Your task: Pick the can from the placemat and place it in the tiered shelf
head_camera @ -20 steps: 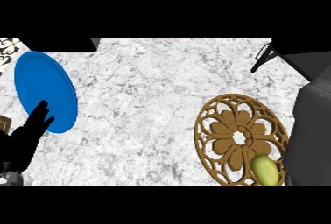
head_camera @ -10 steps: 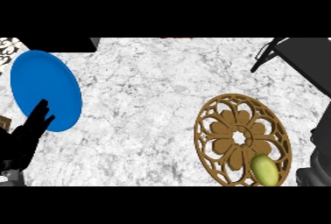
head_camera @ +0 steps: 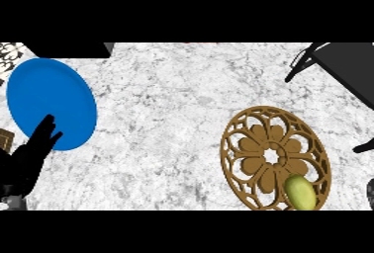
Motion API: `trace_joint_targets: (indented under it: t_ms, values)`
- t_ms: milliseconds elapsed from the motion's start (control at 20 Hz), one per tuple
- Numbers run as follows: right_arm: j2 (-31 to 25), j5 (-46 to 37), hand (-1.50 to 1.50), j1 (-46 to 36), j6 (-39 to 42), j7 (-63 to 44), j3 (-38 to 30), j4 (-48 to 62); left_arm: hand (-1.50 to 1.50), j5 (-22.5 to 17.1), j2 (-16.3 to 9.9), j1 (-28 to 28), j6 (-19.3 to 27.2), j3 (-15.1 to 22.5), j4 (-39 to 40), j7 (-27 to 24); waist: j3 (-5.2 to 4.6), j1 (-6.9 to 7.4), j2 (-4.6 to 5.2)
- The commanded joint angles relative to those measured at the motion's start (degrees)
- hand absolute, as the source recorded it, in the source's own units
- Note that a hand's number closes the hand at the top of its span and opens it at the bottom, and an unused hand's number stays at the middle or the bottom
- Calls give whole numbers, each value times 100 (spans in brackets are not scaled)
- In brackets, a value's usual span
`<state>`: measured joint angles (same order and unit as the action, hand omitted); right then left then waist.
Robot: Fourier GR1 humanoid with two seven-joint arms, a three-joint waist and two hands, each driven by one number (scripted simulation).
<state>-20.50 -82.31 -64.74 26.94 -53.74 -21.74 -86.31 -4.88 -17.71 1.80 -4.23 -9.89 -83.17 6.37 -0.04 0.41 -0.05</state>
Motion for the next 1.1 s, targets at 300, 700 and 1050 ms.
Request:
trace_joint_targets:
  t_ms: [300, 700, 1050]
  values:
    - [-861, 110, 150, 193, -642, 326, -423, 1278, 0, -50, -36, -378, -67, -111, 80, 288, 4, -13, 14]
    - [-1029, 421, 150, 307, -1852, 458, -681, 2266, 0, 303, 337, 166, 83, 81, 29, -325, 4, 32, 16]
    - [-1311, 514, -150, 634, -2534, 204, -956, 2686, 0, 250, 171, 184, -117, -25, -41, -222, 4, 22, 12]
